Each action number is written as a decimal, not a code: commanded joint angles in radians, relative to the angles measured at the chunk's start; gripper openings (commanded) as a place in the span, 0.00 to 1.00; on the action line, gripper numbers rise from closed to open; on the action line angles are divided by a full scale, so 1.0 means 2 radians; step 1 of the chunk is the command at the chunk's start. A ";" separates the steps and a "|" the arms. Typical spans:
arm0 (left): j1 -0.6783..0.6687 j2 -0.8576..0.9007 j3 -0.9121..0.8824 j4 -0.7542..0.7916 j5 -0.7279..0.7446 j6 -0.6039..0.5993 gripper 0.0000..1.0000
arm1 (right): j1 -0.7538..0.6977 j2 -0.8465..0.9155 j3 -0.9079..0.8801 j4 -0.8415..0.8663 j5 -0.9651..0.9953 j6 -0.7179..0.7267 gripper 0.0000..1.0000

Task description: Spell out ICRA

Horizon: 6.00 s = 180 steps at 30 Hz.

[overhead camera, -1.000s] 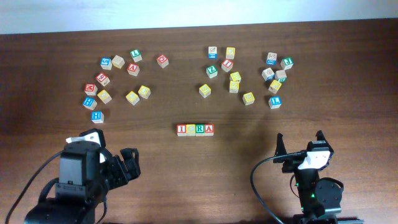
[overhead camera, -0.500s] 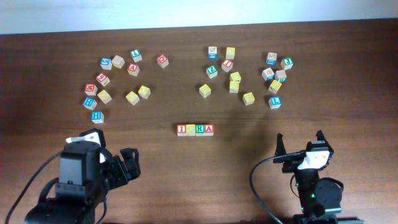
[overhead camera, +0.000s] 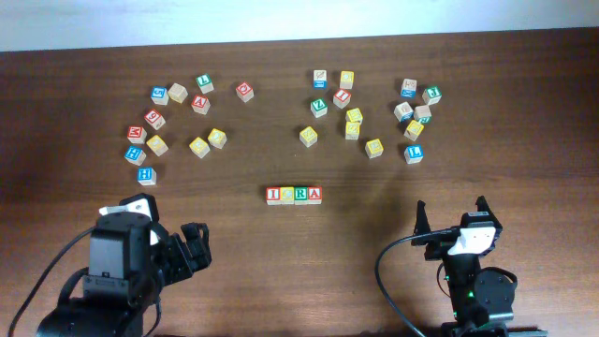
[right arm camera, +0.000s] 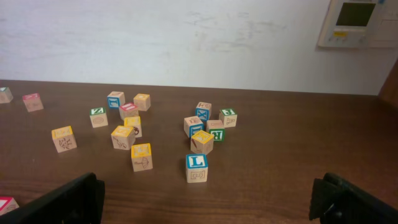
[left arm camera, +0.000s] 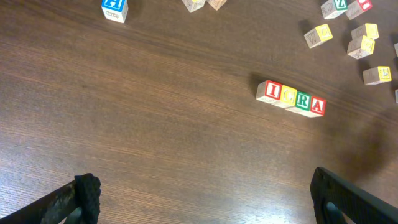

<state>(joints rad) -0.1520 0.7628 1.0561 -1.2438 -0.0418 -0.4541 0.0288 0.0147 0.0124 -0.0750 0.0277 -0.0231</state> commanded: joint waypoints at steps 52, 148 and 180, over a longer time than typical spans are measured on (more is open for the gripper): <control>0.067 -0.379 -0.524 0.580 0.022 0.192 0.99 | -0.001 -0.006 -0.003 -0.004 -0.004 0.000 0.98; 0.100 -0.378 -0.524 0.584 -0.026 0.222 0.99 | -0.002 -0.006 -0.003 -0.003 -0.006 0.002 0.98; 0.100 -0.378 -0.524 0.584 -0.026 0.222 0.99 | -0.002 -0.006 -0.003 -0.003 -0.006 0.002 0.98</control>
<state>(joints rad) 0.0418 0.0109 0.0135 -0.0784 -0.0799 -0.0002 0.0284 0.0120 0.0124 -0.0753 0.0242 -0.0231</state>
